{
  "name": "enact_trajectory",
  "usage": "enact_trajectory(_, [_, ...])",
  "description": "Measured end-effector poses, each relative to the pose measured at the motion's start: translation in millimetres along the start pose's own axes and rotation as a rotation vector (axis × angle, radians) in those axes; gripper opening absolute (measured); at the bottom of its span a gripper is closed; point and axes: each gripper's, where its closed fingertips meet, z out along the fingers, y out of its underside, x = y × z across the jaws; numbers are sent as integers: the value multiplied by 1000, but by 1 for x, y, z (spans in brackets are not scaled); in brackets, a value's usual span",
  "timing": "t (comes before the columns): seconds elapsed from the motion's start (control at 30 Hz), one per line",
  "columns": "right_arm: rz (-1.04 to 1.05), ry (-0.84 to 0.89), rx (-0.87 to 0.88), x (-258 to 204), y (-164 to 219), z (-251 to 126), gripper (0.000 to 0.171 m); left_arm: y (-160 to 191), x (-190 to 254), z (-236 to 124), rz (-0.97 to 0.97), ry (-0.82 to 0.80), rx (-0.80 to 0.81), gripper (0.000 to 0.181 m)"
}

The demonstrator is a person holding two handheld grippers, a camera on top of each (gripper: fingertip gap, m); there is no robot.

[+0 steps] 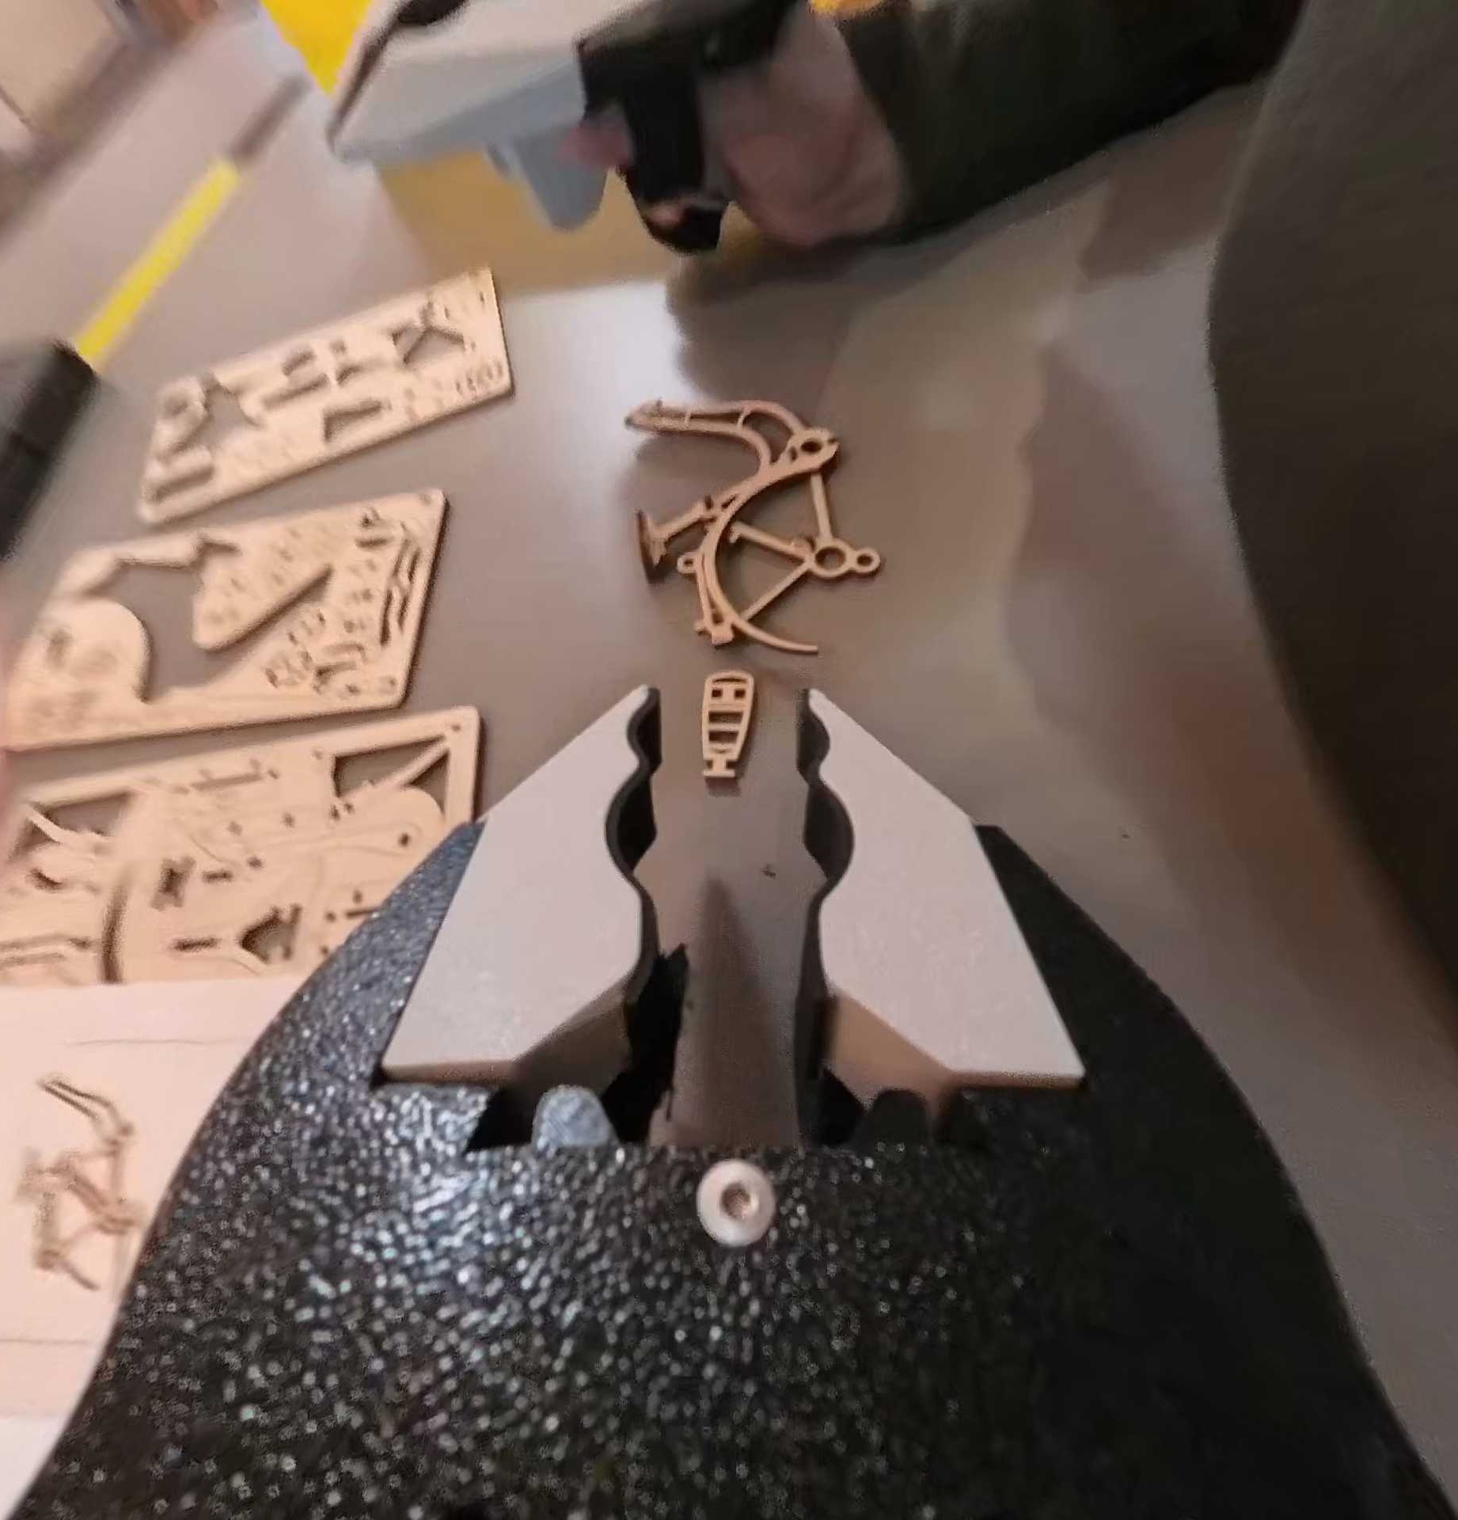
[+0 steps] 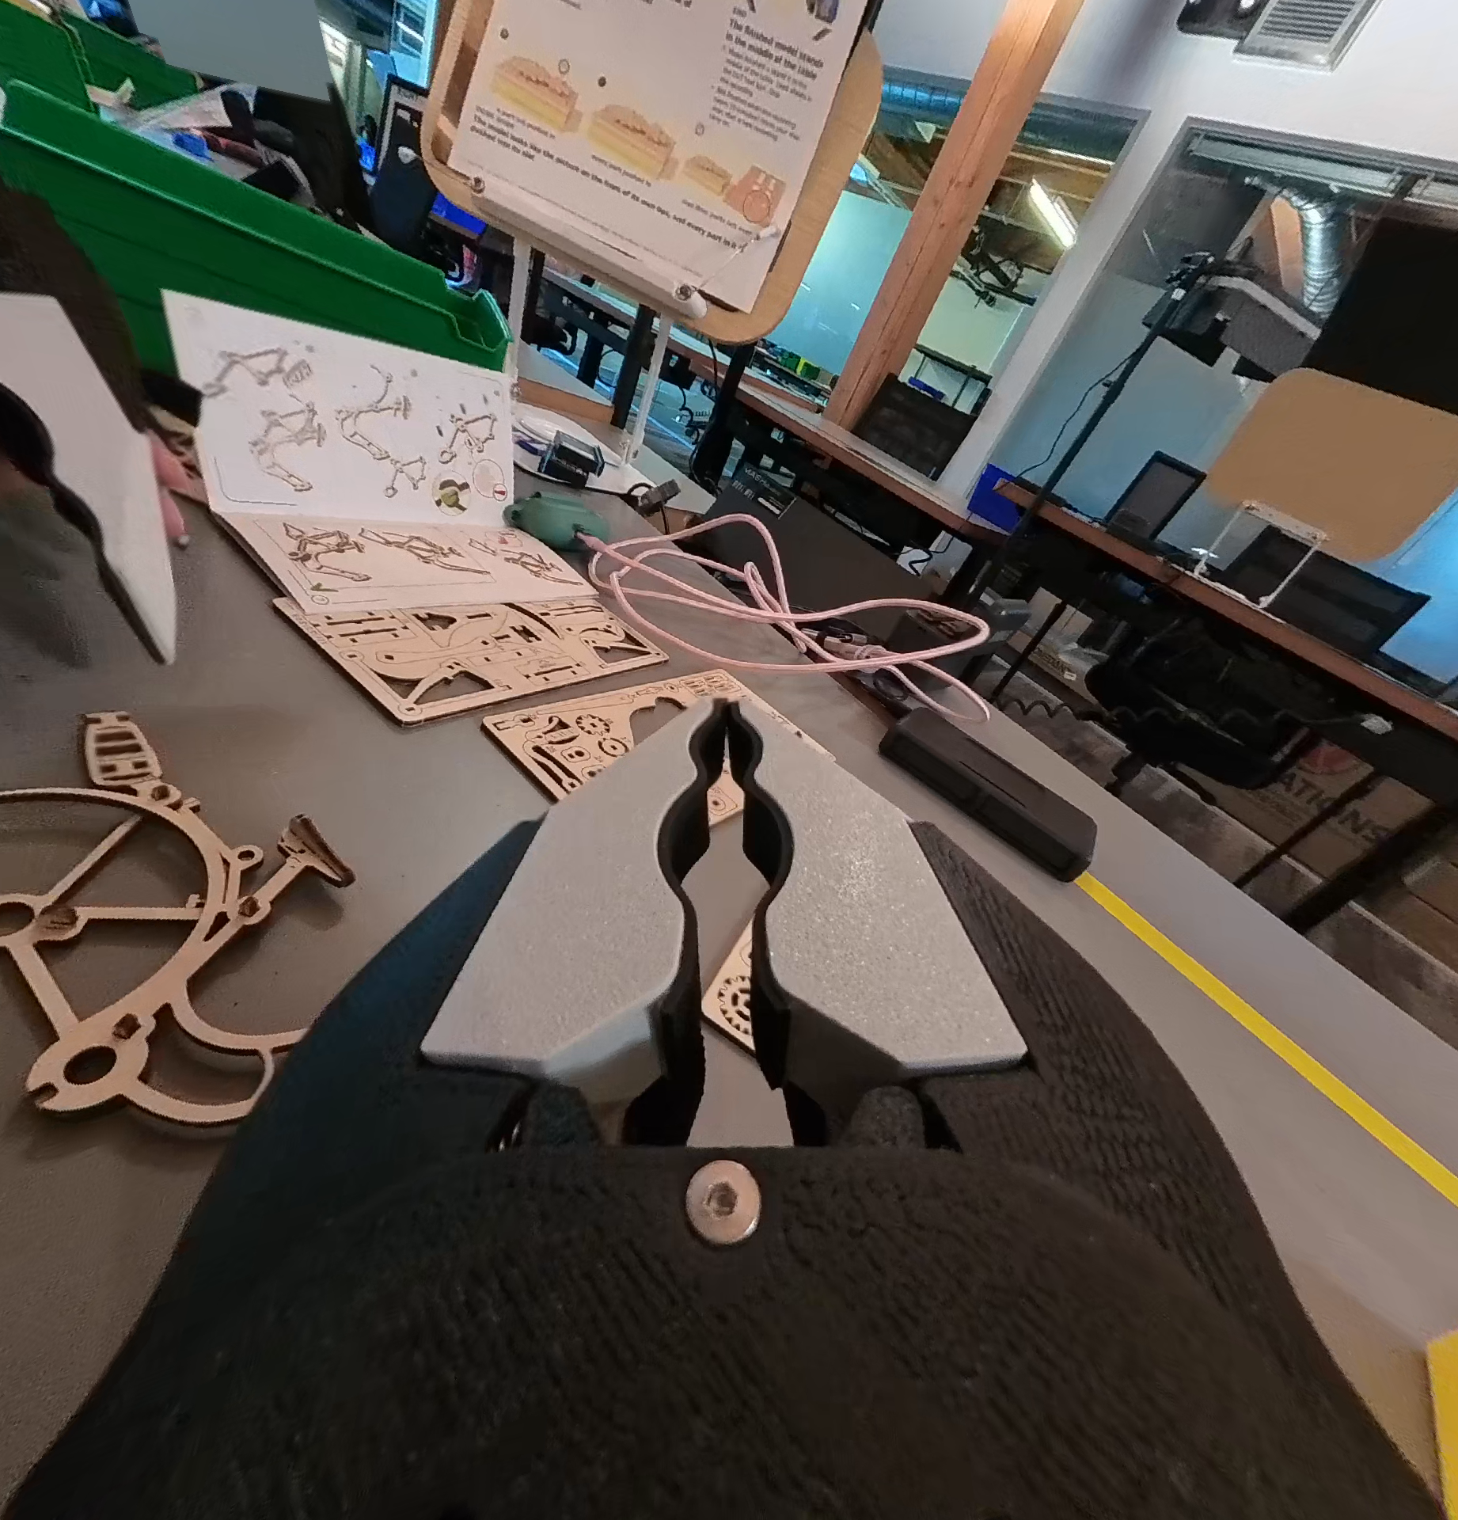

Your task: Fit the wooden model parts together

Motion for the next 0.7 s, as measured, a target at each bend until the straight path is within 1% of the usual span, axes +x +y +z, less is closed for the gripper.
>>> enact_trajectory(0.07, [-4, -2, -5, 0, 1, 1, 0, 9, -3, 4, -109, 14, -57, 31])
enact_trajectory(0.13, [-11, 0, -2, -1, 0, 1, 0, 12, -5, 6, -152, 9, -68, 36])
enact_trajectory(0.23, [-8, -2, -8, -1, 1, 2, 0, 18, -3, 10, -189, 14, -103, 28])
enact_trajectory(0.3, [-8, -6, -5, -2, 1, 2, 0, 18, 0, 11, -214, 41, -90, 24])
enact_trajectory(0.57, [-16, -38, 8, -8, -1, 2, 0, 20, -3, 9, -208, 36, -91, 7])
enact_trajectory(0.7, [-32, -51, 14, -12, -3, 2, 0, 19, -3, 8, -189, 22, -88, 6])
